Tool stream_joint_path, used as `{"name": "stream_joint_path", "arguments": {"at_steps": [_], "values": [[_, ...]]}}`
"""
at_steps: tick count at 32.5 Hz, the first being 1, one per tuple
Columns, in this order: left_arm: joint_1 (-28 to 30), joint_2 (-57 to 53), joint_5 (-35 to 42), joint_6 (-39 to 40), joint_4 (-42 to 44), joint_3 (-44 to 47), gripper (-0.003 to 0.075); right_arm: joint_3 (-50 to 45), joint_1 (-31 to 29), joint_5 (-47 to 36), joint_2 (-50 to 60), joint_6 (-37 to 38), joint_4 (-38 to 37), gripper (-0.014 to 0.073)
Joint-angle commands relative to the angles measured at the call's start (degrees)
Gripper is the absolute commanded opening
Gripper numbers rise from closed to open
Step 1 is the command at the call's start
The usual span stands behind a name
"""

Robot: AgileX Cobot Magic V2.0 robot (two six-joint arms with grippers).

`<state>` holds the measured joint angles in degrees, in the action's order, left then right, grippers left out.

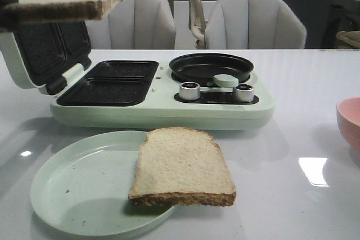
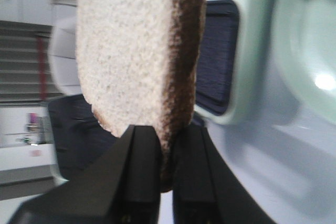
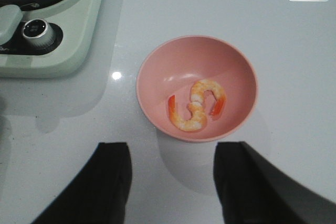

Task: Make breakfast with bread and shrimp
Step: 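Lower the bread slice onto the farther waffle plate, open left gripper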

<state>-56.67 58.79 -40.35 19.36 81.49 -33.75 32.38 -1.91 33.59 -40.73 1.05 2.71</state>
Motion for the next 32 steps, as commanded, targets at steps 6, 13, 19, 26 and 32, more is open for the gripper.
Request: {"name": "stream_joint_path", "arguments": {"at_steps": [6, 13, 19, 26, 32], "values": [[12.41, 10.14, 9.51, 0.68, 8.46, -10.31, 0.0101, 1.64, -0.37, -3.52, -0.08, -0.12, -0.43, 0.0474], [22.78, 24.36, 20.14, 0.68, 8.46, -20.26, 0.0101, 1.64, -0.37, -3.52, -0.08, -0.12, -0.43, 0.0474], [27.31, 34.97, 24.68, 0.68, 8.46, -29.98, 0.0101, 1.64, -0.37, -3.52, -0.08, -0.12, -0.43, 0.0474], [30.80, 44.53, 27.38, 0.68, 8.46, -39.08, 0.0101, 1.64, -0.37, -3.52, -0.08, -0.12, -0.43, 0.0474], [33.15, 51.04, 27.38, 0.68, 8.46, -45.29, 0.0101, 1.64, -0.37, -3.52, -0.08, -0.12, -0.43, 0.0474]]}}
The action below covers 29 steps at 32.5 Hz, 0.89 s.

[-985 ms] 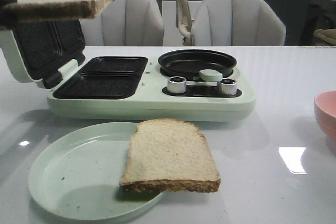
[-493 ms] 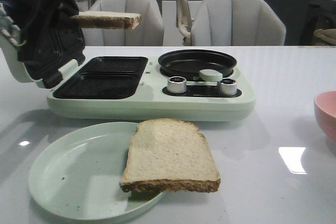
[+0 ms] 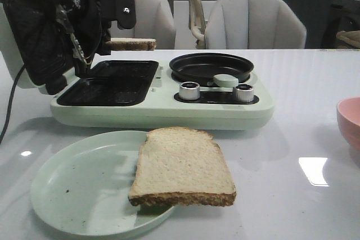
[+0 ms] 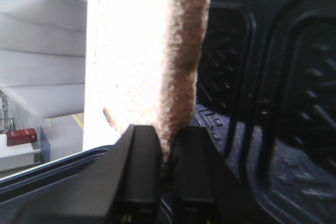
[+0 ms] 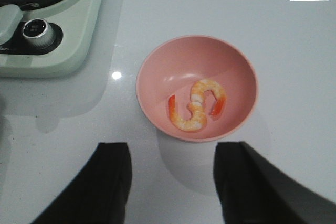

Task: Make breakfast with bread and shrimp
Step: 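Lower the bread slice onto the farther waffle plate, open left gripper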

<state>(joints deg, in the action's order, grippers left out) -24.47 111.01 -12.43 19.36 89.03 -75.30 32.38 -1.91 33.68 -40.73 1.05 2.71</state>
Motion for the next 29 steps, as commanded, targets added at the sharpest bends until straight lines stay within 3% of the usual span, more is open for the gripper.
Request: {"name": "stream_joint_path", "arguments": {"at_steps": [1, 6, 10, 13, 15, 21, 29], "values": [[1.20, -0.56, -0.54, 0.68, 0.92, -4.44, 0.0101, 1.64, -0.37, -3.61, -0.08, -0.12, -0.43, 0.0474], [2.31, 1.61, -0.11, 0.68, 0.92, -5.89, 0.0122, 1.64, -0.37, -3.61, -0.08, -0.12, -0.43, 0.0474], [2.56, 1.75, 0.67, 0.68, 0.92, -5.89, 0.0288, 1.64, -0.37, -3.61, -0.08, -0.12, -0.43, 0.0474], [2.56, 1.75, 0.90, 0.68, 0.92, -5.89, 0.0459, 1.64, -0.37, -3.61, -0.08, -0.12, -0.43, 0.0474], [2.56, 1.75, 0.90, 0.68, 0.92, -5.89, 0.0506, 1.64, -0.37, -3.61, -0.08, -0.12, -0.43, 0.0474], [2.56, 0.98, 1.27, 0.68, 0.92, -5.89, 0.0506, 1.64, -0.37, -3.61, -0.08, -0.12, -0.43, 0.0474], [2.56, -8.48, 8.98, 0.68, -1.63, -0.82, 0.0464, 1.64, -0.37, -3.61, -0.08, -0.12, -0.43, 0.0474]]}}
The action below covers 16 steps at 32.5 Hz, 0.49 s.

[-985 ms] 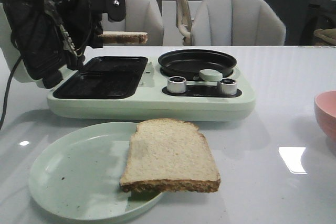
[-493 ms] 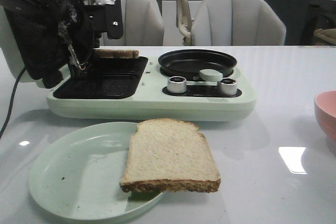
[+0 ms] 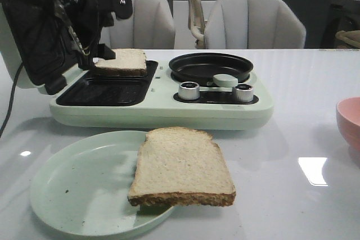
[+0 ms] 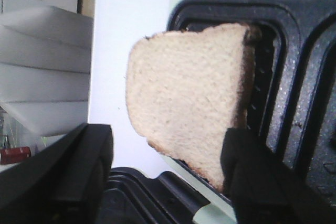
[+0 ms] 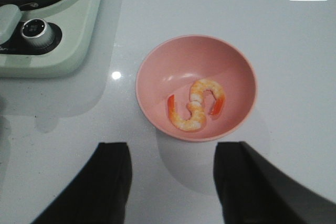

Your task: Make breakfast with bread and shrimp

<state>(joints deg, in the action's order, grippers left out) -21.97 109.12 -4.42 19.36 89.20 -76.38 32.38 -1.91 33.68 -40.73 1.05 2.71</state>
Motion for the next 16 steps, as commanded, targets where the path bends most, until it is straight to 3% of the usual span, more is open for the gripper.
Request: {"name": "stream_joint_path", "arguments": {"at_steps": [1, 3, 6, 10, 16], "values": [[0.06, -8.53, 0.97, 0.68, -4.36, 1.54, 0.0456, 1.64, -0.37, -3.61, -0.08, -0.12, -0.43, 0.0474], [-0.38, -12.55, -1.51, 0.68, -9.76, 3.96, 0.0445, 1.64, -0.37, -3.61, -0.08, -0.12, -0.43, 0.0474], [-3.55, -17.80, -13.10, 0.68, -16.14, 5.95, 0.0431, 1.64, -0.37, -3.61, -0.08, -0.12, -0.43, 0.0474], [-10.60, -23.98, -29.41, 0.58, -31.85, 5.96, 0.0410, 1.64, -0.37, -3.61, -0.08, -0.12, -0.43, 0.0474], [-22.34, -30.91, -52.52, 0.43, -44.87, 5.96, 0.0370, 1.64, -0.37, -3.61, -0.08, -0.12, -0.43, 0.0474]]}}
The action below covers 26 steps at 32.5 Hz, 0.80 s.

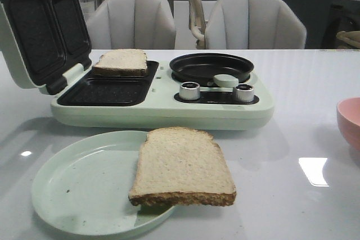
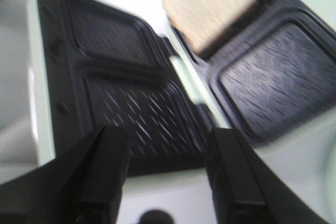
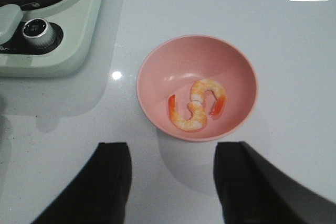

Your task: Make breakfast with bread and shrimp

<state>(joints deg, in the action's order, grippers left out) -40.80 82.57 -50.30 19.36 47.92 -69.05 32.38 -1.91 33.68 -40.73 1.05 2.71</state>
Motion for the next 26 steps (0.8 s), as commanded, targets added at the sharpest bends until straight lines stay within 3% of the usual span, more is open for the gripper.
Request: {"name": "stream_joint_path", "arguments": {"at_steps": [1, 7, 12, 26], "values": [[-5.29, -5.72, -9.41, 0.43, -6.86, -1.37, 0.0362, 1.64, -0.37, -3.61, -0.08, -0.12, -0.43, 0.0474], [-13.97, -13.91, -12.41, 0.43, -18.49, -1.37, 0.0332, 1.64, -0.37, -3.61, -0.08, -0.12, -0.43, 0.0474], [-17.86, -20.56, -12.03, 0.43, -22.16, 0.98, 0.0330, 1.64, -0.37, -3.61, -0.08, -0.12, 0.41, 0.0475], [-12.30, -50.61, 7.43, 0.52, -35.58, 28.95, 0.0330, 1.71, -0.31, -1.91, -1.17, -0.12, 3.19, 0.0475]]}}
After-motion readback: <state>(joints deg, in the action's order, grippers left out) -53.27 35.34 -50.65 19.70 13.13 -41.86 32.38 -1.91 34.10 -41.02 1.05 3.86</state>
